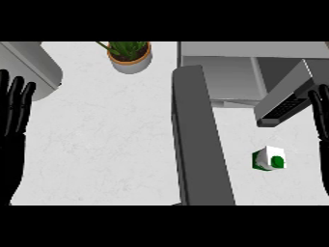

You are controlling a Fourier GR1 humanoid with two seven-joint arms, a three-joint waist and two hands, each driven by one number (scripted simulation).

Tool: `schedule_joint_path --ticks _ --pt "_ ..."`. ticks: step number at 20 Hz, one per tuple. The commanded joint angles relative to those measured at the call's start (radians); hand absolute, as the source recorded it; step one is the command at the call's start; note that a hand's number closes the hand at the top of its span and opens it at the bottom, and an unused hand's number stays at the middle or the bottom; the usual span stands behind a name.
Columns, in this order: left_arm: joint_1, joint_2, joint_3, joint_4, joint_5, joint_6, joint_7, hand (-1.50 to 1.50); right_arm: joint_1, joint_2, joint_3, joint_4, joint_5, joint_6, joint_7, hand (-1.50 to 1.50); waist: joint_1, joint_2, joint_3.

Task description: Pick up the milk, place it into the microwave and close the microwave

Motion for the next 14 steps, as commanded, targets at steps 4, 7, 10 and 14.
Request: schedule_joint_path --ticks 4,7,10,14 --pt "0.029 -0.033 0.005 0.042 -0.031 0.029 -0.009 -1.5 0.022 0.004 0.054 -0.048 -0.076 0.096 -0.026 -1.5 -0.024 -0.013 0.002" --pt "0.067 -0.078 0.056 0.123 0.016 0.07 -0.002 -1.5 0.09 -0.027 0.109 -0.043 -0.107 0.183 -0.036 -1.5 -0.025 -0.012 0.001" --pt "0.096 -0.052 0.069 0.053 0.059 0.043 0.049 -1.5 0.134 -0.034 0.115 -0.149 -0.117 0.186 0.032 -1.5 -0.023 -0.014 0.001" --pt "0.207 -0.039 0.09 -0.028 0.097 0.001 0.038 -1.5 0.197 -0.002 0.153 -0.203 -0.084 0.167 0.058 -1.5 -0.022 -0.014 0.001"
